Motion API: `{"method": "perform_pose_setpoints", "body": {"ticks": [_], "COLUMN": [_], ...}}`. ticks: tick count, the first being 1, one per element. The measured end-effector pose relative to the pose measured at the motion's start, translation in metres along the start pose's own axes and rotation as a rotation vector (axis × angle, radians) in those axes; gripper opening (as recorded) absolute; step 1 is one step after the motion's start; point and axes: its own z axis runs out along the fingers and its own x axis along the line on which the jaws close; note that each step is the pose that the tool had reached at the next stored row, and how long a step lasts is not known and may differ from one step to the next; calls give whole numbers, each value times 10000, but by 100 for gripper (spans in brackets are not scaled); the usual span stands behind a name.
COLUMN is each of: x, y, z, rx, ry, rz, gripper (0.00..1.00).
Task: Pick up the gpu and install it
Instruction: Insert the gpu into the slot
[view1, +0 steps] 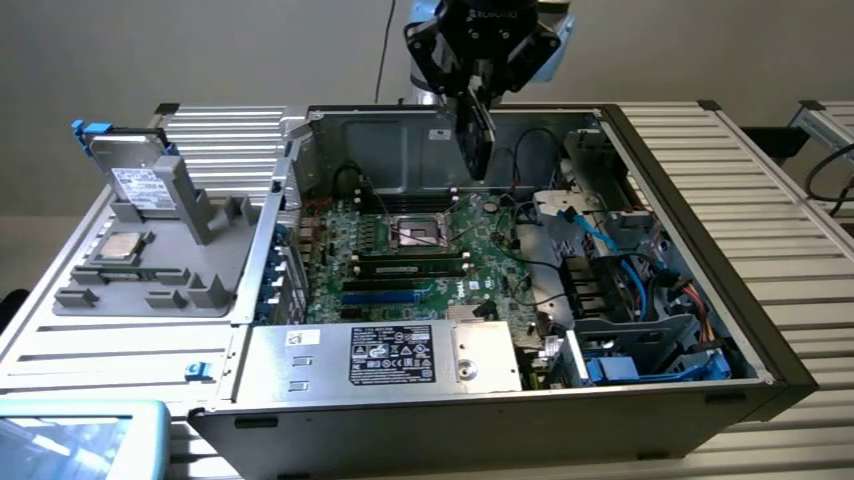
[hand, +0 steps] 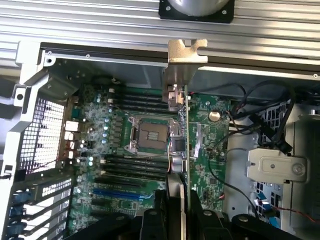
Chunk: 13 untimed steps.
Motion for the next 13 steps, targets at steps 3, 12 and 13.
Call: {"method": "perform_pose_setpoints", "body": {"ticks": [3, 12, 13], "x": [0, 0, 0], "y": [0, -1, -1], "z": [2, 6, 7], "rx": [17, 70, 76], "ry": [58, 231, 247], "rz": [-541, -2178, -2357], "gripper": [29, 29, 29]}}
